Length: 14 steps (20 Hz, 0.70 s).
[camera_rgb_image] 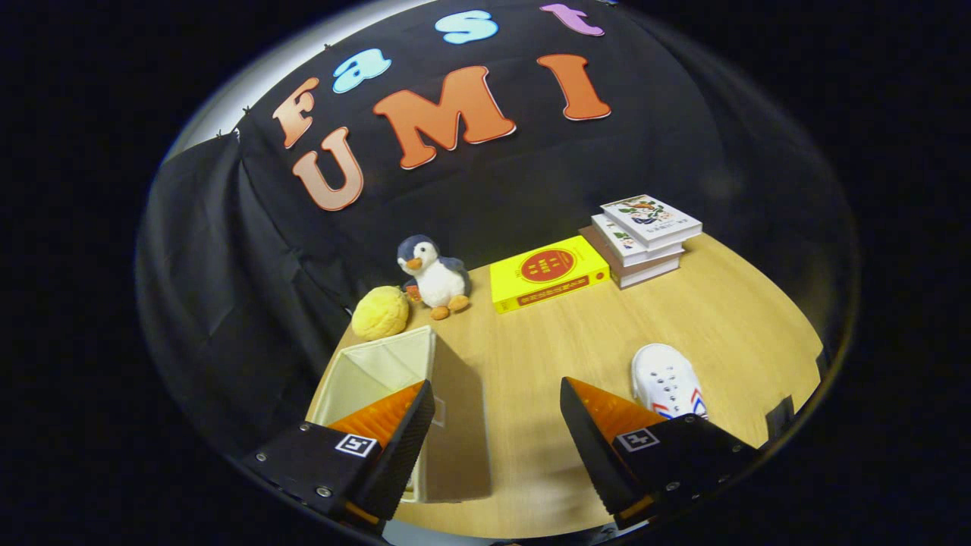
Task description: Open the storage box then place both shoes into the box .Put the left shoe in first, then the right shoe, with the right side of both shoes facing outward in a uniform manner.
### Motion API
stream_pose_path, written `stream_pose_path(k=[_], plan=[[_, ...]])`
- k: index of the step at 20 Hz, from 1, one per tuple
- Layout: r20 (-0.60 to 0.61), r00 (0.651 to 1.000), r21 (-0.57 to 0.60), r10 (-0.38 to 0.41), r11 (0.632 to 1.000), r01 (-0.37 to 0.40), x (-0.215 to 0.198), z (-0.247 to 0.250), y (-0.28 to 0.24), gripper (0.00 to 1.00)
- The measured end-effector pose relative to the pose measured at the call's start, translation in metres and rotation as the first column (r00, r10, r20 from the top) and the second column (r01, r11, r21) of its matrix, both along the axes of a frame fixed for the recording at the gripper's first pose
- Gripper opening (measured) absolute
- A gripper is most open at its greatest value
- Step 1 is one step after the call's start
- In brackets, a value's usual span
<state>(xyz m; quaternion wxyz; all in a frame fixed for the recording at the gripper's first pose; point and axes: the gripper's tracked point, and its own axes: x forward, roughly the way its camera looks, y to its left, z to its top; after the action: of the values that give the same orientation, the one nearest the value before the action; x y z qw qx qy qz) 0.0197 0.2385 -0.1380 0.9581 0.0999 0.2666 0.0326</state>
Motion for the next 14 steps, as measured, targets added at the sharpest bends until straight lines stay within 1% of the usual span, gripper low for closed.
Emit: stream_pose_path(k=[4, 7, 11, 14], plan=[[-0.016, 0.999, -0.064, -0.049, 0.997, 0.047, 0.001, -0.010, -0.071, 0.98], [-0.041, 0.997, -0.128, -0.070, 0.990, 0.064, -0.002, -0.023, -0.118, 0.99], [-0.103, 0.992, -0.185, -0.070, 0.981, 0.050, -0.005, -0.054, -0.161, 0.99], [-0.166, 0.985, -0.201, -0.050, 0.979, 0.016, -0.008, -0.080, -0.177, 0.97]])
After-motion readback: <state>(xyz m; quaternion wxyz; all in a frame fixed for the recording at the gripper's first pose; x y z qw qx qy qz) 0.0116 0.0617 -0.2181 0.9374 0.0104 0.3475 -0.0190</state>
